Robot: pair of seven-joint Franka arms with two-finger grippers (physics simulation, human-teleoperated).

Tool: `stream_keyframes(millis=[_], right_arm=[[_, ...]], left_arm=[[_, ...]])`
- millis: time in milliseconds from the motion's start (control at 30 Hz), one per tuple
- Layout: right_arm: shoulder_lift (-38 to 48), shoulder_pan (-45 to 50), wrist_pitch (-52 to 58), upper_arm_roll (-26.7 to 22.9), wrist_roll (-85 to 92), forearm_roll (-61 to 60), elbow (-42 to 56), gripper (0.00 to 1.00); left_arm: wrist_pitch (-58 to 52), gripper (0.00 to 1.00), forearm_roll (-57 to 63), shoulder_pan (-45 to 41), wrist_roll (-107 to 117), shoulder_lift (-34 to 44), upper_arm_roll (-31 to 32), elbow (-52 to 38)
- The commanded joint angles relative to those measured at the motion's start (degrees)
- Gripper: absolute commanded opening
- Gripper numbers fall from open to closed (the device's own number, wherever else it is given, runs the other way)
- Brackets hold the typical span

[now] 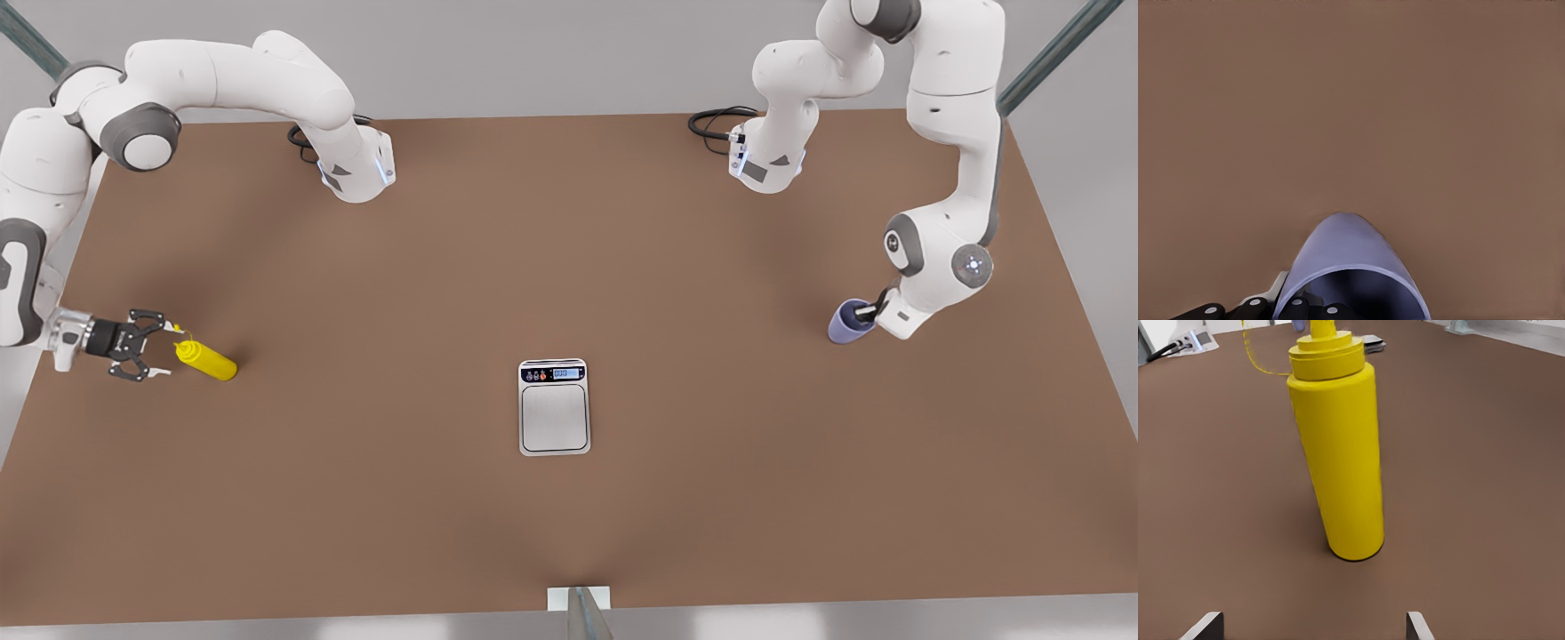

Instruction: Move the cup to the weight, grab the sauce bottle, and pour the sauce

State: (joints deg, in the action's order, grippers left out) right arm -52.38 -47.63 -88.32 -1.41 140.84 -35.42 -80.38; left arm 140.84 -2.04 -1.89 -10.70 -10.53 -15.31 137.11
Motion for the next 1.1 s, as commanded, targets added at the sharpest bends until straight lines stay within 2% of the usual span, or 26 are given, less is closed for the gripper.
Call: stream_keyframes(millis=[0,300,433,667,900,1067], right_arm=[[0.00,0.00,0.68,0.00,0.14,0.00,-0.04,1.00],[-1.14,1.75,2.45,0.27,1.02,-1.58,0.14,1.00],[-1.23,2.81,2.45,0.27,0.84,-3.16,0.14,1.00],[-3.16,3.43,2.45,0.35,0.93,-3.87,0.14,1.00],[-2.99,4.57,2.62,1.23,0.75,-5.10,0.05,1.00],[-2.99,6.50,2.62,1.50,0.75,-6.24,-0.30,1.00]], left_arm=[[-0.13,0.21,-4.64,0.13,-0.20,0.42,0.62,0.00],[1.10,0.21,-14.75,-1.54,-0.20,-0.10,9.68,-1.32],[1.63,0.21,-18.88,-6.19,0.77,-1.33,9.68,-3.43],[1.02,0.21,-19.15,-14.19,11.31,-3.45,9.86,-8.53],[-0.57,0.21,-19.15,-20.87,23.53,-8.28,9.94,-17.05],[-2.41,0.21,-18.88,-28.87,37.77,-12.67,9.86,-24.52]])
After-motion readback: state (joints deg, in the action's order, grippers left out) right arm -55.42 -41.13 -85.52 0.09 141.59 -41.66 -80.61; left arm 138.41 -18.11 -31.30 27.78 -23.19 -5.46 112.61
